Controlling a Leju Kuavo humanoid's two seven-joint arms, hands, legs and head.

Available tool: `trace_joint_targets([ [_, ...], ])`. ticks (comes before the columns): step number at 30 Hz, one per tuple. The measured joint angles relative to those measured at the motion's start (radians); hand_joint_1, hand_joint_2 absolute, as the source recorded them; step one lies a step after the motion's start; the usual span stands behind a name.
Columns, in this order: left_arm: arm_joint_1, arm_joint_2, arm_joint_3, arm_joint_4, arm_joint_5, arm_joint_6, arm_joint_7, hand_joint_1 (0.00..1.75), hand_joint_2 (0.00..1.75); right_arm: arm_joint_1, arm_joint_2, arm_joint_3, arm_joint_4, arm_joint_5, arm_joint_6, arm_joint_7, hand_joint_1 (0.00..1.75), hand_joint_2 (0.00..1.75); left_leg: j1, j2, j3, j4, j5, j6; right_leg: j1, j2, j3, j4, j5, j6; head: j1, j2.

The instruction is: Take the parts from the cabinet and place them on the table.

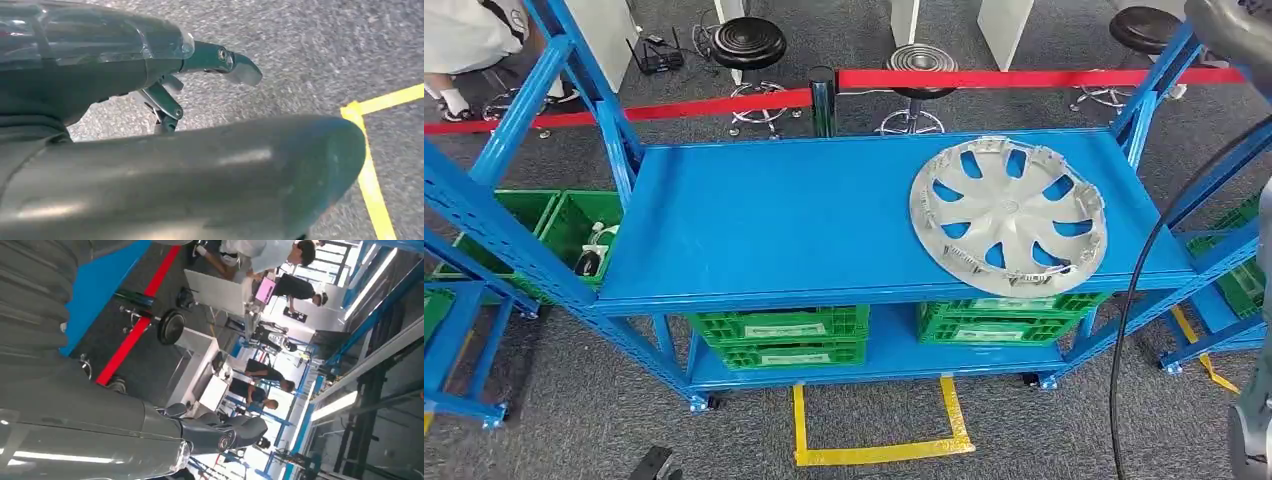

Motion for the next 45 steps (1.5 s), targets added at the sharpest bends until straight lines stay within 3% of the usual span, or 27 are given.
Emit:
trace_joint_targets([
  [1, 0.000, 0.001, 0.000, 0.000, 0.000, 0.000, 0.000, 0.00, 0.00, 0.000, 0.000, 0.000, 0.000, 0.000, 0.000, 0.000, 0.00, 1.75, 0.000, 0.000, 0.041, -0.089, 0.048, 0.006, 0.000, 0.000, 0.010, 0.002, -0.008, 0.004, -0.003, 0.000],
  [3, -0.002, 0.003, 0.000, 0.000, 0.000, 0.003, 0.001, 0.00, 0.00, -0.002, 0.000, 0.000, 0.001, 0.000, -0.001, 0.000, 0.00, 1.75, -0.003, 0.000, 0.066, -0.131, 0.023, 0.014, 0.006, 0.003, 0.009, 0.009, -0.019, 0.016, -0.007, 0.000],
  [6, -0.002, 0.003, 0.000, 0.000, 0.000, 0.006, 0.003, 0.00, 0.00, -0.001, -0.001, -0.002, 0.002, 0.000, -0.001, 0.001, 0.00, 1.75, -0.005, -0.002, 0.069, -0.130, 0.018, 0.027, 0.003, 0.002, 0.016, 0.000, -0.022, 0.029, -0.003, 0.000],
  [7, -0.003, 0.003, 0.000, -0.001, 0.000, 0.008, 0.003, 0.00, 0.00, 0.000, -0.003, -0.003, 0.002, 0.000, -0.002, 0.002, 0.00, 1.75, 0.002, -0.001, 0.076, -0.136, 0.021, 0.032, 0.001, 0.003, 0.014, 0.005, -0.033, 0.036, -0.005, 0.000],
  [8, -0.004, 0.003, 0.000, -0.001, 0.000, 0.010, 0.003, 0.00, 0.00, -0.002, -0.006, -0.004, 0.002, 0.003, -0.002, 0.001, 0.00, 1.75, 0.003, -0.002, 0.078, -0.137, 0.019, 0.036, 0.001, 0.003, 0.003, 0.036, -0.051, 0.042, 0.004, 0.000],
  [9, -0.004, 0.005, 0.000, -0.001, 0.000, 0.015, 0.003, 0.00, 0.00, -0.003, -0.007, -0.004, 0.002, 0.008, -0.004, 0.002, 0.00, 1.75, -0.003, -0.006, 0.080, -0.131, 0.013, 0.030, 0.000, 0.002, 0.004, 0.041, -0.010, 0.030, 0.017, 0.000],
  [11, -0.002, 0.003, 0.000, -0.002, 0.000, 0.019, 0.005, 0.00, 0.00, 0.002, -0.008, -0.006, 0.003, 0.016, -0.008, 0.010, 0.00, 1.75, -0.008, -0.006, 0.088, -0.130, 0.007, 0.031, 0.002, 0.000, 0.021, 0.016, -0.008, -0.017, 0.024, 0.000],
  [12, -0.002, 0.003, 0.000, -0.002, 0.000, 0.021, 0.006, 0.00, 0.00, 0.001, -0.008, -0.007, 0.002, 0.019, -0.008, 0.011, 0.00, 1.75, -0.012, -0.006, 0.085, -0.130, 0.007, 0.032, -0.001, -0.003, 0.028, 0.011, -0.026, -0.017, 0.028, 0.000],
  [13, -0.001, 0.003, 0.000, -0.002, 0.000, 0.022, 0.006, 0.00, 0.00, 0.001, -0.009, -0.010, 0.002, 0.025, -0.007, 0.011, 0.00, 1.75, -0.015, -0.005, 0.084, -0.129, 0.004, 0.035, -0.004, -0.004, 0.032, 0.001, -0.032, -0.008, 0.028, 0.000],
  [14, -0.001, 0.004, 0.000, -0.002, 0.000, 0.024, 0.006, 0.00, 0.00, 0.002, -0.010, -0.011, 0.002, 0.038, -0.002, 0.013, 0.00, 1.75, -0.016, -0.003, 0.084, -0.129, 0.004, 0.035, -0.006, -0.004, 0.033, -0.003, -0.029, 0.008, 0.028, 0.000],
  [15, -0.001, 0.005, 0.000, -0.002, 0.000, 0.024, 0.008, 0.00, 0.00, 0.003, -0.010, -0.011, 0.002, 0.058, 0.005, 0.016, 0.00, 1.75, -0.017, -0.002, 0.084, -0.129, 0.004, 0.036, -0.008, -0.004, 0.034, -0.005, -0.031, 0.015, 0.028, 0.000],
  [18, 0.001, 0.005, 0.000, -0.002, 0.000, 0.028, 0.012, 0.00, 0.00, 0.005, -0.023, -0.010, 0.002, 0.200, 0.045, 0.032, 0.00, 1.75, -0.019, -0.002, 0.084, -0.129, 0.003, 0.038, -0.010, -0.004, 0.034, -0.006, -0.032, 0.021, 0.027, 0.000],
  [21, 0.010, 0.006, 0.000, -0.001, -0.002, 0.039, 0.020, 0.00, 0.00, 0.013, -0.044, -0.008, 0.003, 0.449, 0.148, 0.053, 0.00, 1.75, -0.019, -0.001, 0.084, -0.129, 0.002, 0.039, -0.011, -0.004, 0.035, -0.008, -0.033, 0.033, 0.027, 0.000],
  [24, 0.018, 0.007, 0.002, -0.001, -0.003, 0.049, 0.037, 0.00, 0.00, 0.008, -0.067, 0.006, 0.003, 0.658, 0.280, 0.082, 0.00, 1.75, -0.019, 0.001, 0.084, -0.129, 0.002, 0.039, -0.010, -0.004, 0.035, -0.008, -0.033, 0.034, 0.025, 0.000],
  [27, 0.021, 0.007, 0.005, -0.002, -0.006, 0.055, 0.049, 0.00, 0.00, -0.006, -0.079, 0.022, 0.013, 0.774, 0.342, 0.079, 0.00, 1.75, -0.018, 0.002, 0.085, -0.129, 0.003, 0.039, -0.009, -0.004, 0.035, -0.008, -0.033, 0.035, 0.023, 0.000],
  [35, 0.025, 0.006, 0.006, -0.010, -0.018, 0.056, 0.057, 0.00, 0.00, -0.043, -0.102, 0.063, 0.055, 0.846, 0.391, 0.055, 0.00, 1.75, -0.016, 0.008, 0.086, -0.129, 0.003, 0.038, -0.007, -0.003, 0.035, -0.007, -0.033, 0.035, 0.024, 0.000],
  [40, 0.035, 0.006, 0.015, -0.009, -0.035, 0.045, 0.045, 0.00, 0.00, -0.055, -0.145, 0.087, 0.097, 0.941, 0.448, -0.019, 0.00, 1.75, -0.016, 0.007, 0.085, -0.129, 0.002, 0.038, -0.008, -0.003, 0.035, -0.007, -0.033, 0.035, 0.024, 0.000],
  [45, 0.033, 0.005, 0.026, -0.010, -0.064, 0.039, 0.061, 0.00, 0.00, -0.148, -0.169, 0.160, 0.173, 1.077, 0.508, -0.134, 0.00, 1.75, -0.017, 0.010, 0.085, -0.129, 0.002, 0.038, -0.008, -0.002, 0.035, -0.007, -0.033, 0.035, 0.024, 0.000],
])
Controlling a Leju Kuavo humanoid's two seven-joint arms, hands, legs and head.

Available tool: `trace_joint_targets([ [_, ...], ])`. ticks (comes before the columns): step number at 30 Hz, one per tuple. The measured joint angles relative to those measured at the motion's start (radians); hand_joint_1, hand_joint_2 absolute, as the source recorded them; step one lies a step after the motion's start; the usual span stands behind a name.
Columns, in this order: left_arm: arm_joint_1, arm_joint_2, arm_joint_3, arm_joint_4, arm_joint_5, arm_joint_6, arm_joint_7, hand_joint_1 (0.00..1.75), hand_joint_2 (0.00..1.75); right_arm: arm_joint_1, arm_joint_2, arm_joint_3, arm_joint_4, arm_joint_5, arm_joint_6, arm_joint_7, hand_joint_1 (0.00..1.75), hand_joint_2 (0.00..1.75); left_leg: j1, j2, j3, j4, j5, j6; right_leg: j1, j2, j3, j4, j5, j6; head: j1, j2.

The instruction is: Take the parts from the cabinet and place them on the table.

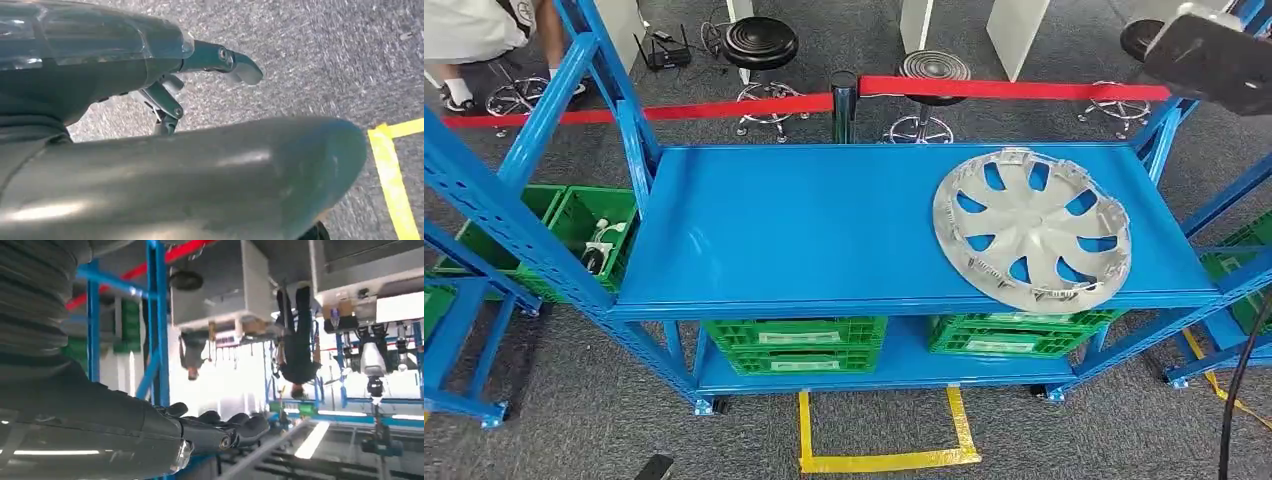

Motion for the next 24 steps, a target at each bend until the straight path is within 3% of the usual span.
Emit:
trace_joint_targets([
  [4, -0.006, -0.002, 0.005, 0.000, -0.029, -0.005, 0.018, 0.00, 0.00, -0.077, -0.012, 0.090, 0.098, 0.070, 0.025, -0.077, 0.00, 1.75, 0.000, 0.002, 0.000, 0.000, 0.000, 0.000, 0.000, 0.000, 0.000, 0.000, 0.000, 0.000, 0.000, 0.000],
  [10, -0.015, -0.003, 0.013, 0.000, -0.066, -0.024, 0.017, 0.00, 0.00, -0.164, -0.023, 0.208, 0.229, 0.049, 0.067, -0.169, 0.00, 1.75, 0.000, 0.003, 0.000, 0.000, 0.000, 0.000, 0.001, 0.001, 0.000, 0.000, 0.000, 0.000, 0.000, 0.000],
  [17, -0.026, -0.007, 0.029, 0.000, -0.101, -0.036, 0.026, 0.00, 0.00, -0.238, -0.032, 0.358, 0.360, -0.105, 0.186, -0.157, 0.00, 1.75, 0.000, 0.003, 0.000, 0.000, 0.000, 0.000, 0.001, 0.002, 0.000, 0.000, 0.000, 0.000, 0.000, 0.000],
  [24, -0.039, -0.007, 0.030, -0.005, -0.118, -0.045, 0.061, 0.00, 0.00, -0.295, -0.025, 0.477, 0.402, -0.235, 0.198, -0.066, 0.00, 1.75, 0.001, 0.004, 0.001, 0.000, 0.000, 0.000, 0.001, 0.004, 0.000, 0.000, 0.000, 0.000, 0.000, 0.000],
])
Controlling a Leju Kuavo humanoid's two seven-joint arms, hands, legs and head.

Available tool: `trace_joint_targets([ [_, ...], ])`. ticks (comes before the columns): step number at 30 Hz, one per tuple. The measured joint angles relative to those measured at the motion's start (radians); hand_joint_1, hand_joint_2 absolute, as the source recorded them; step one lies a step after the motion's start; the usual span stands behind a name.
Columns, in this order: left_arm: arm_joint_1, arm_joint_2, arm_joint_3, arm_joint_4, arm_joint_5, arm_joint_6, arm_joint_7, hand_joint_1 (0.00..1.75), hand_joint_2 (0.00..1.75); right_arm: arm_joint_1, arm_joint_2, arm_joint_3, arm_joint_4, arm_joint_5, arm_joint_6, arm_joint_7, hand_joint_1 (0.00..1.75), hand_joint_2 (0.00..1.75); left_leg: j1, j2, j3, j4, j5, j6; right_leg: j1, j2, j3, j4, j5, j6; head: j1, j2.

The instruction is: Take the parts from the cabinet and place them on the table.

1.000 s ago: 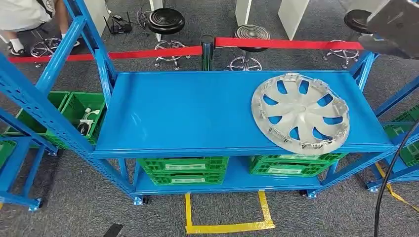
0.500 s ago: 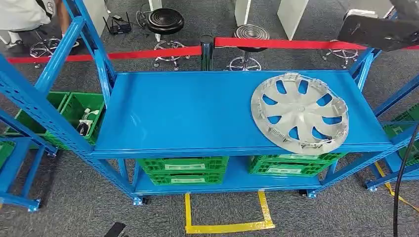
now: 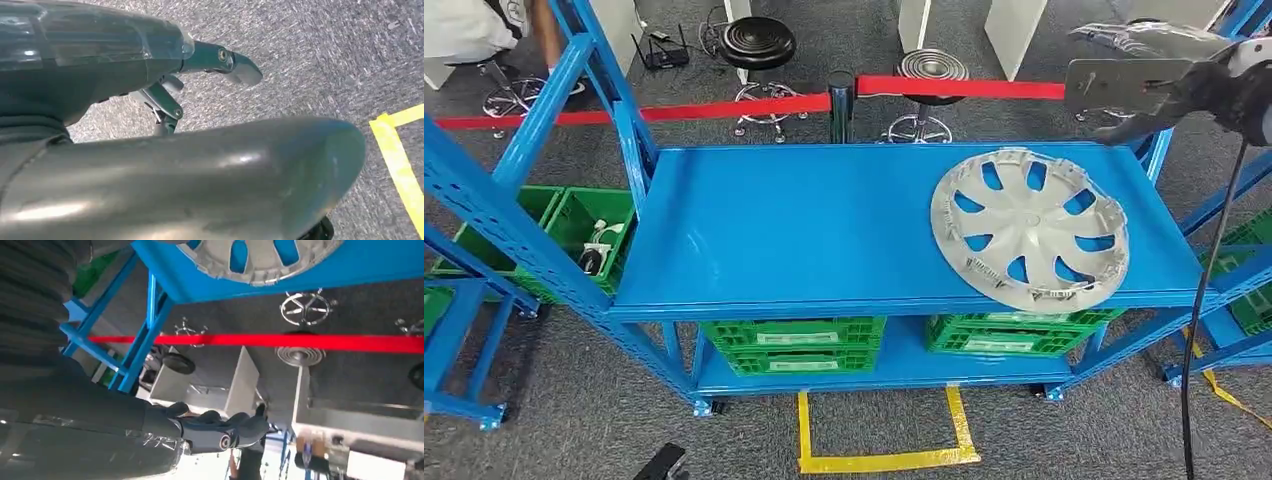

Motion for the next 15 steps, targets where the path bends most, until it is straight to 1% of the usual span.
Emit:
trace_joint_targets([
  [3, 0.003, 0.002, 0.002, -0.003, -0.008, 0.007, 0.006, 0.00, 0.00, -0.012, -0.001, 0.040, 0.017, -0.023, -0.017, -0.001, 0.00, 1.75, 0.000, 0.000, 0.000, 0.000, 0.000, 0.000, 0.000, 0.000, 0.000, 0.000, 0.000, 0.000, -0.001, 0.000],
  [5, 0.013, 0.008, 0.003, -0.003, -0.021, 0.013, -0.012, 0.00, 0.00, -0.013, -0.008, 0.056, 0.020, -0.047, -0.070, -0.030, 0.00, 1.75, 0.000, 0.000, 0.000, 0.000, 0.000, 0.000, 0.000, 0.001, 0.000, 0.000, 0.000, 0.000, 0.001, 0.000],
  [7, 0.020, 0.018, 0.004, -0.003, -0.027, 0.018, -0.018, 0.00, 0.00, -0.017, -0.006, 0.067, 0.020, -0.075, -0.109, -0.032, 0.00, 1.75, 0.000, 0.000, 0.000, 0.000, 0.000, 0.000, 0.000, 0.002, 0.000, 0.000, 0.000, 0.000, 0.000, 0.000],
  [9, 0.020, 0.027, 0.007, -0.004, -0.027, 0.018, -0.018, 0.00, 0.00, -0.017, -0.003, 0.071, 0.017, -0.095, -0.127, -0.019, 0.00, 1.75, 0.000, 0.000, 0.000, 0.000, 0.000, 0.000, 0.000, 0.001, 0.000, 0.000, 0.000, 0.000, 0.000, 0.000],
  [12, 0.020, 0.052, 0.016, -0.029, -0.032, 0.018, 0.020, 0.00, 0.00, -0.016, 0.011, 0.068, -0.011, -0.138, -0.169, 0.034, 0.00, 1.75, 0.000, 0.000, 0.001, 0.000, 0.000, 0.000, 0.000, 0.001, 0.000, 0.000, 0.000, 0.000, 0.000, 0.000],
  [14, 0.017, 0.063, 0.027, -0.049, -0.046, 0.023, 0.042, 0.00, 0.00, -0.013, 0.017, 0.065, -0.027, -0.159, -0.184, 0.049, 0.00, 1.75, 0.001, -0.001, 0.002, 0.000, 0.000, 0.000, 0.000, 0.001, 0.001, 0.001, 0.000, 0.000, -0.002, 0.000],
  [15, 0.013, 0.064, 0.030, -0.052, -0.057, 0.023, 0.044, 0.00, 0.00, -0.010, 0.019, 0.060, -0.031, -0.176, -0.187, 0.052, 0.00, 1.75, 0.001, -0.002, 0.002, 0.000, 0.000, 0.000, 0.000, 0.001, 0.001, 0.001, 0.000, 0.000, -0.002, 0.000],
])
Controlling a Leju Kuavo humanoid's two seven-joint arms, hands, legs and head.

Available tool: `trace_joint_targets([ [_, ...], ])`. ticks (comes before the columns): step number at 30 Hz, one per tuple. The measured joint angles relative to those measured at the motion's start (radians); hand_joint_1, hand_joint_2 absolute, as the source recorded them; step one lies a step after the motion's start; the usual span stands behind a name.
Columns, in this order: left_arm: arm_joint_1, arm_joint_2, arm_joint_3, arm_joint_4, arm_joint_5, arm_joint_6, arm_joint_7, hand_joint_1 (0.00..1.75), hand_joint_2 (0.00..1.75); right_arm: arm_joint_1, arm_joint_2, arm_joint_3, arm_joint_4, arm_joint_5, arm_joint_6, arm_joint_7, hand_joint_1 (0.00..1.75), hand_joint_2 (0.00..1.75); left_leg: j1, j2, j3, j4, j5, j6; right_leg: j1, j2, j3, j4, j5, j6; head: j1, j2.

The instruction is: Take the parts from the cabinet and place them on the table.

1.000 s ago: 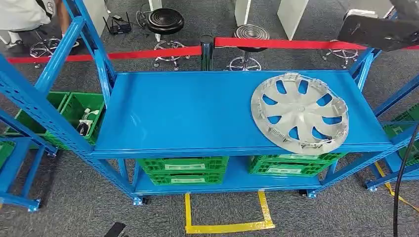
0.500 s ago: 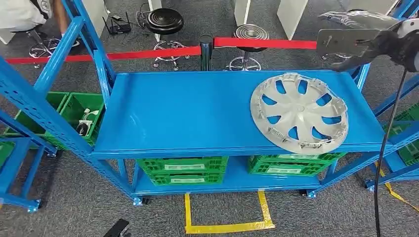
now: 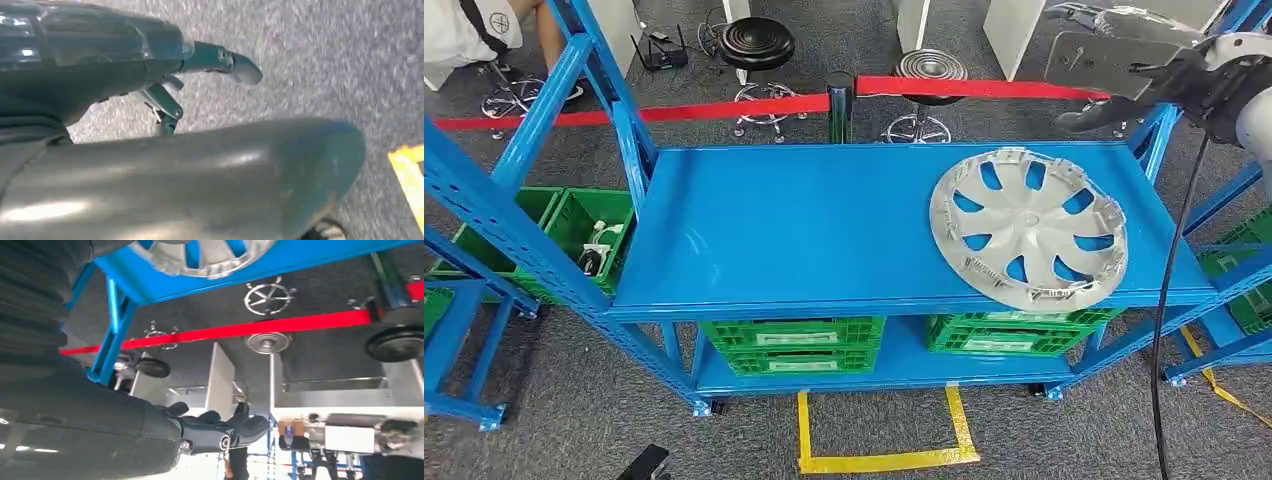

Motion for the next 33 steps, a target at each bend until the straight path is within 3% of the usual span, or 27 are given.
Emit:
trace_joint_targets([
  [7, -0.049, -0.003, 0.051, -0.004, -0.051, -0.011, 0.009, 0.00, 0.00, 0.011, 0.042, -0.024, -0.016, -0.053, 0.027, 0.035, 0.00, 1.75, 0.000, -0.004, 0.000, 0.000, 0.000, 0.000, 0.000, -0.001, 0.002, 0.000, 0.000, 0.000, 0.002, 0.000],
  [12, -0.059, 0.006, 0.071, -0.004, -0.084, -0.077, 0.027, 0.00, 0.00, 0.044, 0.075, -0.007, -0.021, -0.124, 0.067, 0.115, 0.00, 1.75, 0.000, -0.002, 0.001, 0.000, 0.000, 0.000, 0.000, -0.002, 0.002, 0.000, 0.000, 0.000, 0.002, 0.000],
  [16, -0.066, 0.018, 0.081, -0.002, -0.095, -0.092, 0.024, 0.00, 0.00, 0.071, 0.087, 0.007, -0.033, -0.171, 0.097, 0.153, 0.00, 1.75, 0.001, -0.003, 0.001, 0.000, 0.000, 0.000, 0.000, -0.001, 0.002, 0.000, 0.000, 0.000, 0.000, 0.000],
  [19, -0.070, 0.018, 0.092, -0.002, -0.108, -0.096, 0.021, 0.00, 0.00, 0.127, 0.079, 0.015, -0.079, -0.242, 0.116, 0.225, 0.00, 1.75, 0.001, -0.006, 0.001, 0.000, 0.000, 0.000, 0.000, -0.001, 0.002, 0.000, 0.000, 0.000, 0.000, 0.000],
  [26, -0.070, -0.013, 0.104, -0.002, -0.107, -0.048, 0.021, 0.00, 0.00, 0.185, 0.034, 0.048, -0.181, -0.327, 0.141, 0.301, 0.00, 1.75, 0.001, -0.016, 0.001, 0.000, 0.001, -0.001, 0.000, -0.005, 0.003, 0.000, 0.000, 0.000, 0.000, 0.000],
  [33, -0.075, -0.035, 0.104, -0.002, -0.090, -0.050, 0.018, 0.00, 0.00, 0.180, -0.006, 0.095, -0.229, -0.355, 0.203, 0.322, 0.00, 1.75, 0.001, -0.021, 0.001, 0.000, 0.002, -0.003, 0.000, -0.008, 0.004, 0.000, 0.000, 0.000, 0.000, 0.000],
])
